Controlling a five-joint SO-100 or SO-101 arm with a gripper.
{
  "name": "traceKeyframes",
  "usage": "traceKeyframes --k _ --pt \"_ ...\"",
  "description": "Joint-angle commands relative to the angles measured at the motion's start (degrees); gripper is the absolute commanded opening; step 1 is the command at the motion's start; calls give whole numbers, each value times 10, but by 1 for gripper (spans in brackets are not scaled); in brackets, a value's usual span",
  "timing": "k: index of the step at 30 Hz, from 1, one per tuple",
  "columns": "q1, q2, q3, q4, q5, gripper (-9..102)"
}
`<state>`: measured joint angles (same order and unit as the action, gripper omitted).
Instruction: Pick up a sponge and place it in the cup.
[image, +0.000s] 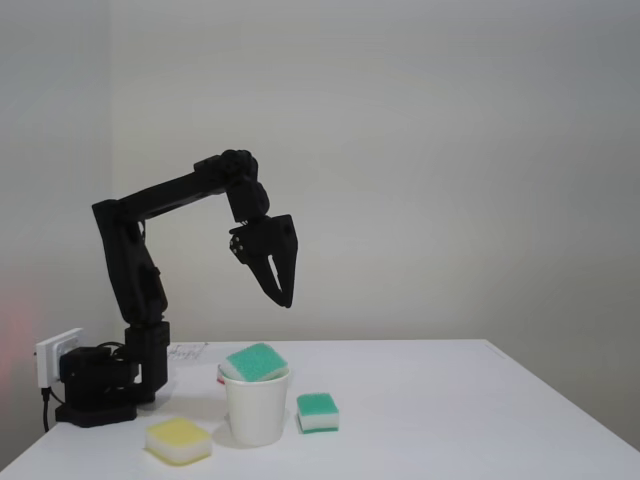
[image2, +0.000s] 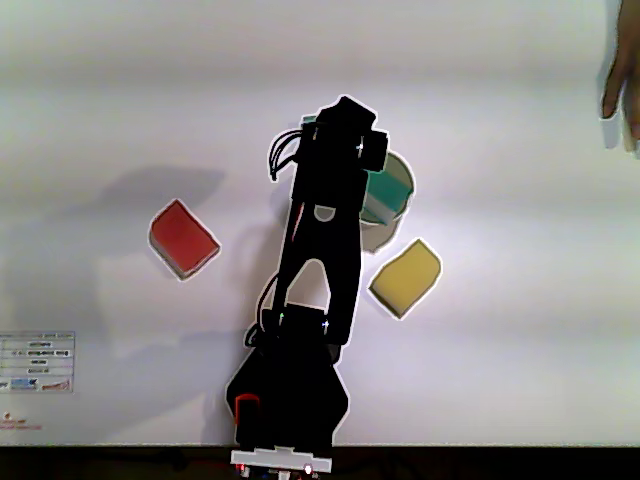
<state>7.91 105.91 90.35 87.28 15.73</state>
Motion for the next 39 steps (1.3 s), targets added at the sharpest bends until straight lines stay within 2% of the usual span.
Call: traceKeyframes --k 1,8,21,39 --pt "-10 29 21 -14 2 0" --pt "-29 76 133 -87 -18 0" --pt "-77 176 303 -160 -20 0" --pt "-41 433 483 -74 -89 0"
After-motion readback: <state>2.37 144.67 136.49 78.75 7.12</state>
